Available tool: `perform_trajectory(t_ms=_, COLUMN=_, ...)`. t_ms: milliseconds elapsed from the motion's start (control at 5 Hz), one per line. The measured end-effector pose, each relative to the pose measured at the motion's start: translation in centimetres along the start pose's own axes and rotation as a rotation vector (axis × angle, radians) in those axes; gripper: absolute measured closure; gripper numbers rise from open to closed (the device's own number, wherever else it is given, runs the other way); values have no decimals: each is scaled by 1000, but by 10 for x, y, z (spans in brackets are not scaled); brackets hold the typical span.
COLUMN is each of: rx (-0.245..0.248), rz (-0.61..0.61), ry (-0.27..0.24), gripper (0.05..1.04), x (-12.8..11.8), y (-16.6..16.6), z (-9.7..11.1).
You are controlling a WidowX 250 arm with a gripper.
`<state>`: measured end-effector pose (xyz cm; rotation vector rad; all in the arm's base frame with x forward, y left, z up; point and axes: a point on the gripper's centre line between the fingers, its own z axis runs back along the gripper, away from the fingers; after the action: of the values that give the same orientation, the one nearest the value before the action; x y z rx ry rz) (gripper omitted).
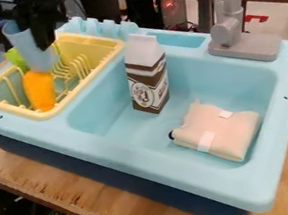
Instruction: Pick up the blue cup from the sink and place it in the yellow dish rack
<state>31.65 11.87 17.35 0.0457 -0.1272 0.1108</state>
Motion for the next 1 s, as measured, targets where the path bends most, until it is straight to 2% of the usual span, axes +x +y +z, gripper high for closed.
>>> perform_trajectory(t_ms=200, rx=-7, rz=-8, ry=-19, gripper=984, x=13, y=2, z=0)
perform_trajectory(t_ms=600, rx=-20, rz=12, ry=-25, gripper=984, x=32, y=3, z=-5)
perform_trajectory(t_ms=1000, rx=-25, rz=23, ry=19, gripper=984, x=39, y=0, z=-24)
